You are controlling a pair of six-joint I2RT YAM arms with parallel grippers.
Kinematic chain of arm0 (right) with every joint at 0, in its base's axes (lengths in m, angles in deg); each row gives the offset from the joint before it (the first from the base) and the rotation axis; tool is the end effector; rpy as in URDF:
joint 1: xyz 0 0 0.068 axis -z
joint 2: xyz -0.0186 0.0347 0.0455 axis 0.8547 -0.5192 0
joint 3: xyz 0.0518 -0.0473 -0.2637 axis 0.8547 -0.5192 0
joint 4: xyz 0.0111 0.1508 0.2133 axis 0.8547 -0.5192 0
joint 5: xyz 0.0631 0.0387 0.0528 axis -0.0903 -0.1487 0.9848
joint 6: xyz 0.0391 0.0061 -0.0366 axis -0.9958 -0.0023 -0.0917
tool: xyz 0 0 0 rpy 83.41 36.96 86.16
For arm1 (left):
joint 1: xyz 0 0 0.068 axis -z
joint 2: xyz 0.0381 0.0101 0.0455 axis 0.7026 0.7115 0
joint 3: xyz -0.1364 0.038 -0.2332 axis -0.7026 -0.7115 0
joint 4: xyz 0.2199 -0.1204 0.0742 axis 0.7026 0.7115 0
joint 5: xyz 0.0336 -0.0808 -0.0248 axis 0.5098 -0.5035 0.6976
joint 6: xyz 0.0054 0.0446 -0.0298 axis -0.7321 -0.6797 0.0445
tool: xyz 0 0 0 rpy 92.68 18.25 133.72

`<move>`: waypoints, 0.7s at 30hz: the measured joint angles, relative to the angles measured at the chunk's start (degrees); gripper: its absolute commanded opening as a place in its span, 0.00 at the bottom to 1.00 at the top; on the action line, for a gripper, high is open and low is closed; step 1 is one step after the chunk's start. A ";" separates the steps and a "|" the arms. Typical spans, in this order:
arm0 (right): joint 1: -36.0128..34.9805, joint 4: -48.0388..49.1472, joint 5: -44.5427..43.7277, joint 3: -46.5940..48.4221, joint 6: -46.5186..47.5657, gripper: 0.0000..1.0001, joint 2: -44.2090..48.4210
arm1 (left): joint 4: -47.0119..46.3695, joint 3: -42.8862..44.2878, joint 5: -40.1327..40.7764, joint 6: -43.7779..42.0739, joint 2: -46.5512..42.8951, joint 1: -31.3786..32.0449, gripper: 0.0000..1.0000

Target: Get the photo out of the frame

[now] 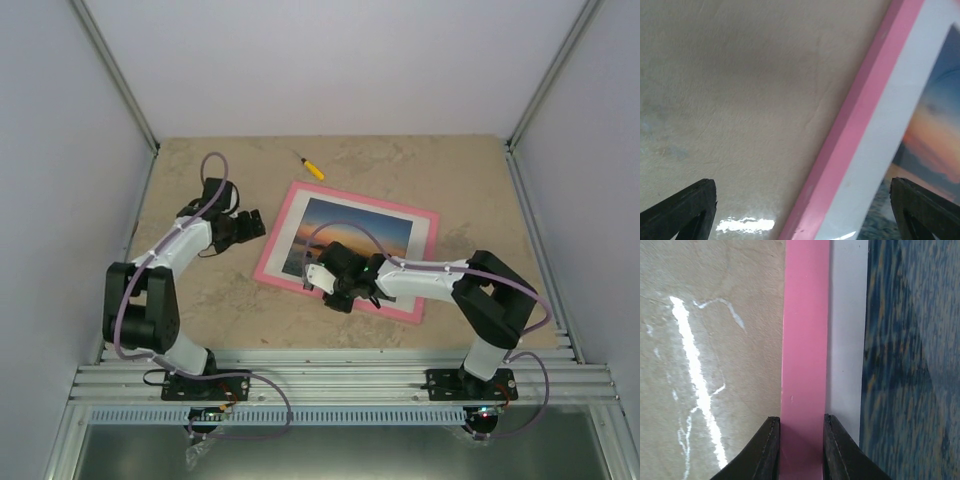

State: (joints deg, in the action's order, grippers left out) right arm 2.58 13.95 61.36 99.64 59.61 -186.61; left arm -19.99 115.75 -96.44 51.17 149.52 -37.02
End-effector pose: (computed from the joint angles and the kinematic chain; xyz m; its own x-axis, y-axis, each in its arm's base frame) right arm 0.1842 0.2782 0.1531 -0.2565 -0.8549 -0.4509 -0.9442 0.3214 -0.0723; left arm 0.3018 -0.0465 0.2109 -0.8661 -0.3063 -0.3951 -0.1660 0.9216 -0.3508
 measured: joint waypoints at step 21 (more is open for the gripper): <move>0.46 3.67 -12.68 -6.45 -1.22 0.62 10.19 | 5.14 5.86 2.23 -4.09 12.31 6.10 0.80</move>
State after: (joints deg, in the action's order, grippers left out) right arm 3.04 17.62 48.68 93.19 58.39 -176.42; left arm -14.86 121.61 -94.21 47.08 161.83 -30.92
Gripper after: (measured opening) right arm 0.540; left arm 0.823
